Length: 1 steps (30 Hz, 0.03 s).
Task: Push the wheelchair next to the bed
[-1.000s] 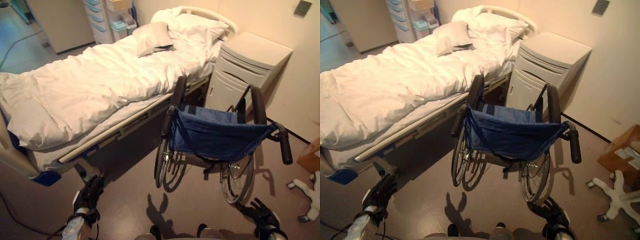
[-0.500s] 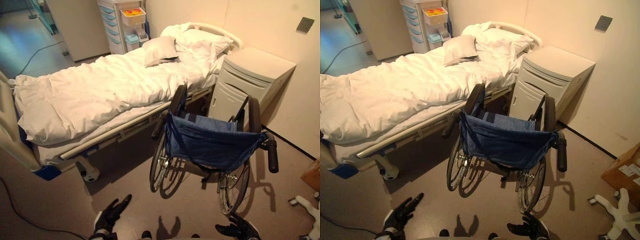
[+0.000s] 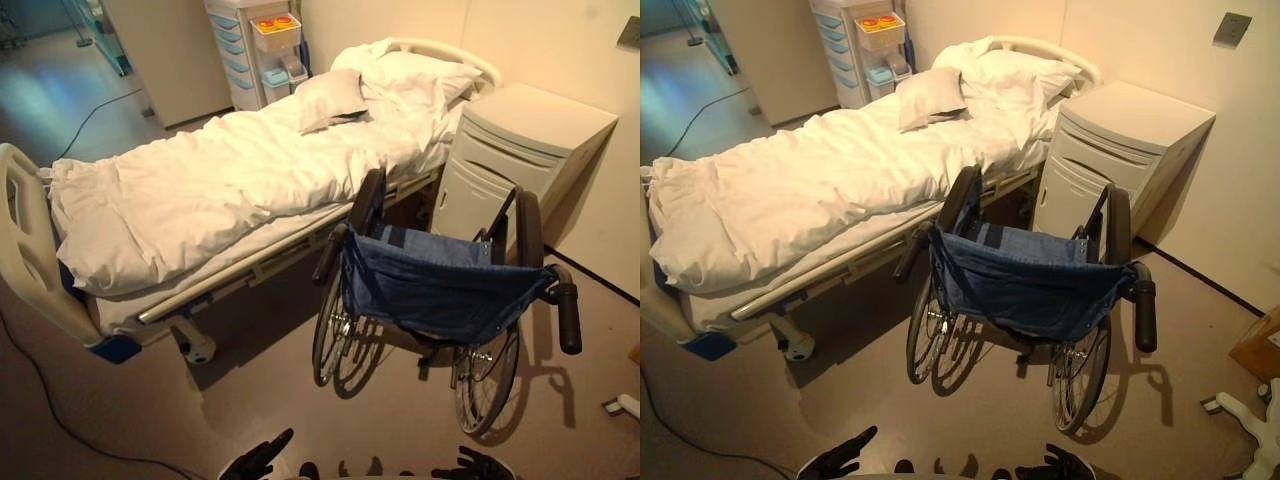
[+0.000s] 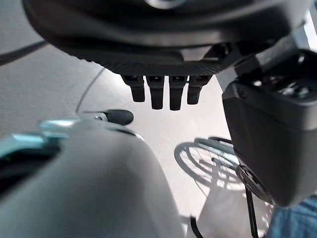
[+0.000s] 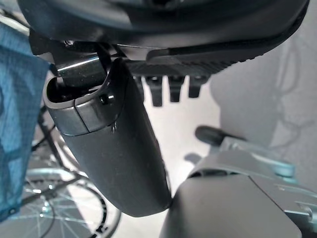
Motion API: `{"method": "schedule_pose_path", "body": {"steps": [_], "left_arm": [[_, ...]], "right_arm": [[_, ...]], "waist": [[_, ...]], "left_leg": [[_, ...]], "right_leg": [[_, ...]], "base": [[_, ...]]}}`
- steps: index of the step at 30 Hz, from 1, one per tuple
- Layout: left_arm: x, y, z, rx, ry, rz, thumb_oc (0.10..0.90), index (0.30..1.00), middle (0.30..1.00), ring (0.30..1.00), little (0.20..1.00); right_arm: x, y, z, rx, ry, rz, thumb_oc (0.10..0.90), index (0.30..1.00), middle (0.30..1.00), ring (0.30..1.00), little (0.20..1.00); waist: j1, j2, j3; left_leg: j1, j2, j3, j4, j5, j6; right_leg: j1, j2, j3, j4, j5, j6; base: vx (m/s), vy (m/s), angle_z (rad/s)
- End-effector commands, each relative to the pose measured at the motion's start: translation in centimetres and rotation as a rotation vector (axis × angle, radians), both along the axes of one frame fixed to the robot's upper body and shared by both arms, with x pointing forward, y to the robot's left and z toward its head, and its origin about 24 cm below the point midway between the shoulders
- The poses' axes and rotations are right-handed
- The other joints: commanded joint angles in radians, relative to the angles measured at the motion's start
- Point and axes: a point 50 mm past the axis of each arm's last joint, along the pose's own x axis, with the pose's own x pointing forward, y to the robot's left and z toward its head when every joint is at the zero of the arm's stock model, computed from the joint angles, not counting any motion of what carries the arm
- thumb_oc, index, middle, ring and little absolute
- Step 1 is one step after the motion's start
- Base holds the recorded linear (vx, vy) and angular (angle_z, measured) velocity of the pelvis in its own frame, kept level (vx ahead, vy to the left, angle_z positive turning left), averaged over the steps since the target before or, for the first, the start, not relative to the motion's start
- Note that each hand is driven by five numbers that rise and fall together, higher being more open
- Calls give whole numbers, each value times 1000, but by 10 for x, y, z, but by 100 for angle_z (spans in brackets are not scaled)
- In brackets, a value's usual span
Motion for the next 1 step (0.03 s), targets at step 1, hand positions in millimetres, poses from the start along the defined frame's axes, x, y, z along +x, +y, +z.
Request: {"method": "schedule_pose_path", "body": {"steps": [1], "left_arm": [[46, 10, 15, 49, -138, -95, 800, 900, 900, 900, 900]], "right_arm": [[18, 10, 0, 34, -16, 107, 800, 900, 900, 900, 900]], "waist": [[-11, -37, 12]], "left_leg": [[26, -61, 1, 3, -86, -5]], "right_leg": [[-3, 12, -3, 22, 9, 13]], "base": [[-1, 34, 2]]}}
